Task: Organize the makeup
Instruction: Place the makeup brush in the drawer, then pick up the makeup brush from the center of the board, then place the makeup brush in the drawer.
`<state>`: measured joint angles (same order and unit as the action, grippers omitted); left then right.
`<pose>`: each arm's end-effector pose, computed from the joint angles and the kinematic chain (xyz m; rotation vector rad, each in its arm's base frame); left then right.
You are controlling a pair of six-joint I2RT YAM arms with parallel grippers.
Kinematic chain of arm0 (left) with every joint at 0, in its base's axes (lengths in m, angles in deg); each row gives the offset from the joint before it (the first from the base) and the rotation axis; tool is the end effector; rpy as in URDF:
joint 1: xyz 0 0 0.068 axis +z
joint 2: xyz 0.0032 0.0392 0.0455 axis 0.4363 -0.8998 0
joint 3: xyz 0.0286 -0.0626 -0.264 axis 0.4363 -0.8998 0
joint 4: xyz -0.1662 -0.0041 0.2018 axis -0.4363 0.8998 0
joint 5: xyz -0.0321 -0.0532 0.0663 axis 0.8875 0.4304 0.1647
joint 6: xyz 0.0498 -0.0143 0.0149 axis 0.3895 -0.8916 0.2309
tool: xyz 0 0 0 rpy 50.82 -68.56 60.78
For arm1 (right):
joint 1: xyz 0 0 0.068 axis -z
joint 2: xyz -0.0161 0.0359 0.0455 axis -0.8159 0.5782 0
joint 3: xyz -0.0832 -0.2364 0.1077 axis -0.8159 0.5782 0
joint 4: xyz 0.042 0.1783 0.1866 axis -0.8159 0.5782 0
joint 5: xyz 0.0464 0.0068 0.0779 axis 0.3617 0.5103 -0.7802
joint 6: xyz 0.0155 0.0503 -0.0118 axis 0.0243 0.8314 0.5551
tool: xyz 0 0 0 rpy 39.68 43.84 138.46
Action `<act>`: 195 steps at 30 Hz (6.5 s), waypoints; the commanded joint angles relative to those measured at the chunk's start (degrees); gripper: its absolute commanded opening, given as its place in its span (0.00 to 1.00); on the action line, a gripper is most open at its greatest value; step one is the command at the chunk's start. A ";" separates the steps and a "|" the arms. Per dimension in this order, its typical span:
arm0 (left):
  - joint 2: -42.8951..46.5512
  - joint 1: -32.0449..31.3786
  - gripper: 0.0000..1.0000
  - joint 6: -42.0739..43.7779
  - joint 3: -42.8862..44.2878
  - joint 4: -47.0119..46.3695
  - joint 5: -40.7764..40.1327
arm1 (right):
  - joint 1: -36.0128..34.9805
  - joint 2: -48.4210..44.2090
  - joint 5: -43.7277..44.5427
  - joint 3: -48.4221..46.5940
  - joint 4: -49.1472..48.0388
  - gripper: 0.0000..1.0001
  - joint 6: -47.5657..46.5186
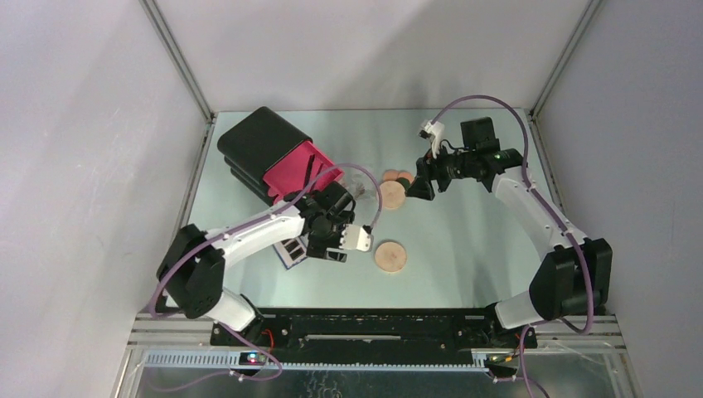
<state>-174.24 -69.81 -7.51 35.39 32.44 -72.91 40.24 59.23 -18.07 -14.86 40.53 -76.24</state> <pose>0.1972 -0.1930 0.2199 2.1648 1.8060 -0.0402 0.2935 0.1018 0.3190 -1.0448 1.9679 0.8585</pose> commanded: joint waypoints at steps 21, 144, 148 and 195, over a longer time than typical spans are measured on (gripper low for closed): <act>-13.42 2.38 0.69 22.68 5.40 -1.86 -11.17 | 0.29 3.33 0.47 -0.41 1.43 0.72 -2.60; 5.71 24.67 0.00 -43.00 29.33 -8.00 18.42 | 1.77 2.90 3.15 -0.40 1.60 0.71 -3.89; 3.87 27.49 0.00 -46.49 30.24 -9.34 13.53 | 1.69 2.91 3.14 -0.42 1.61 0.71 -3.93; 2.44 27.76 0.50 -43.43 18.66 -17.71 8.04 | 0.92 2.83 3.72 -0.42 1.82 0.71 -4.66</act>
<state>-178.41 -41.81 -54.05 57.53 18.76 -70.68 41.51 64.30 -14.60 -14.86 42.39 -79.70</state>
